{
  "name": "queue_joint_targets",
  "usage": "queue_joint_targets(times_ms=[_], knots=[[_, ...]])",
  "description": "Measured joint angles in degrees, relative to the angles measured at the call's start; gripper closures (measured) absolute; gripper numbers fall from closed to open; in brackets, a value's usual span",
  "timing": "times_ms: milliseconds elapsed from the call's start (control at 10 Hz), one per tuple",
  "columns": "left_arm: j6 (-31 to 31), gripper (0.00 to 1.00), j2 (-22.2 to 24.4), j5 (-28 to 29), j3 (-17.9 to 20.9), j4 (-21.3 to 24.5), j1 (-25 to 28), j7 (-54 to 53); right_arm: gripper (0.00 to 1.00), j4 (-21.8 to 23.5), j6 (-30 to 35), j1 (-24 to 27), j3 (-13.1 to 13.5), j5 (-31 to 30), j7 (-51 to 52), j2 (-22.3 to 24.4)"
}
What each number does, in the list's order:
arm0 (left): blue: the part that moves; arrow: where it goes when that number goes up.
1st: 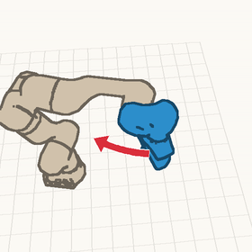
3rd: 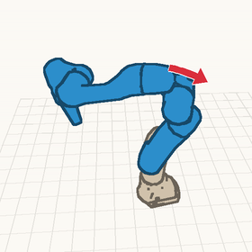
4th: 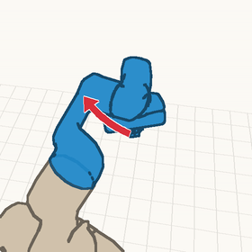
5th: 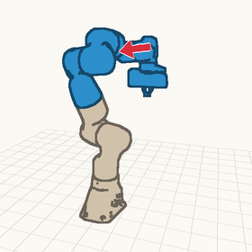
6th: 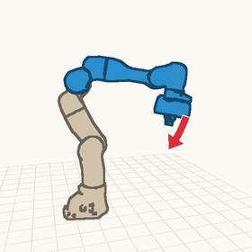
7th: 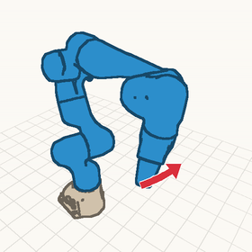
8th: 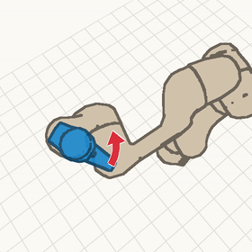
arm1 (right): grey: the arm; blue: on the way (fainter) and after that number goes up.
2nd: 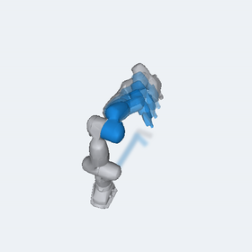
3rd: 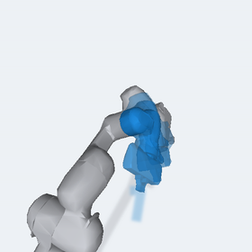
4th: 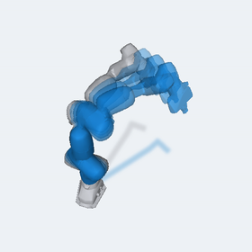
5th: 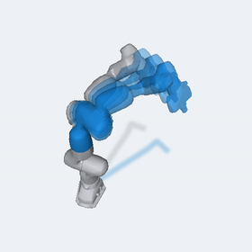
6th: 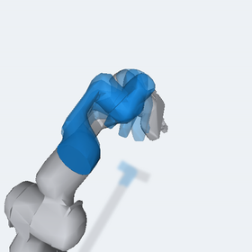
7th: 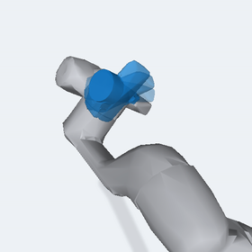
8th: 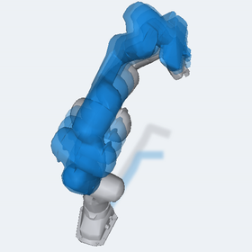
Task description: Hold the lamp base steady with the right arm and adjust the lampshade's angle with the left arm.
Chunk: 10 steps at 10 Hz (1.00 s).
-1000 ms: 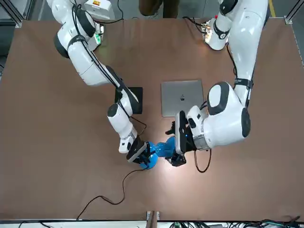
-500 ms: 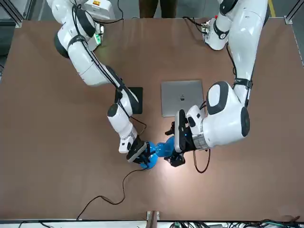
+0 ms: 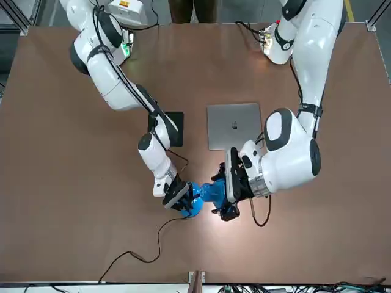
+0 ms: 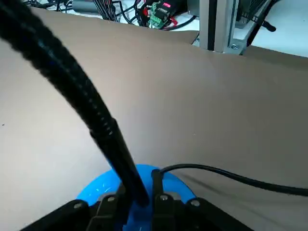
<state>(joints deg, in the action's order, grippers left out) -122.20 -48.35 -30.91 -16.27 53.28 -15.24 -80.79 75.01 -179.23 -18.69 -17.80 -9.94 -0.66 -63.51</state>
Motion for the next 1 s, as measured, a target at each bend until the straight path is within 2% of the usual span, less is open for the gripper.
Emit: queue_joint_targets(times_ms=[400, 800, 1000], knots=[[-0.12, 0.00, -1.24, -0.29, -0.14, 0.03, -0.50, 0.17, 0.77, 0.00, -0.01, 0.00, 0.00, 0.00, 0.00, 0.00], [-0.15, 0.06, -1.46, -0.29, -0.16, 0.05, -1.27, 0.26, 0.77, 0.00, -0.02, 0.00, 0.01, 0.00, 0.00, 0.00], [-0.15, 0.18, -1.54, -0.29, -0.17, 0.06, -1.45, 0.26, 0.77, 0.00, -0.03, 0.00, 0.01, 0.00, 0.00, 0.00]])
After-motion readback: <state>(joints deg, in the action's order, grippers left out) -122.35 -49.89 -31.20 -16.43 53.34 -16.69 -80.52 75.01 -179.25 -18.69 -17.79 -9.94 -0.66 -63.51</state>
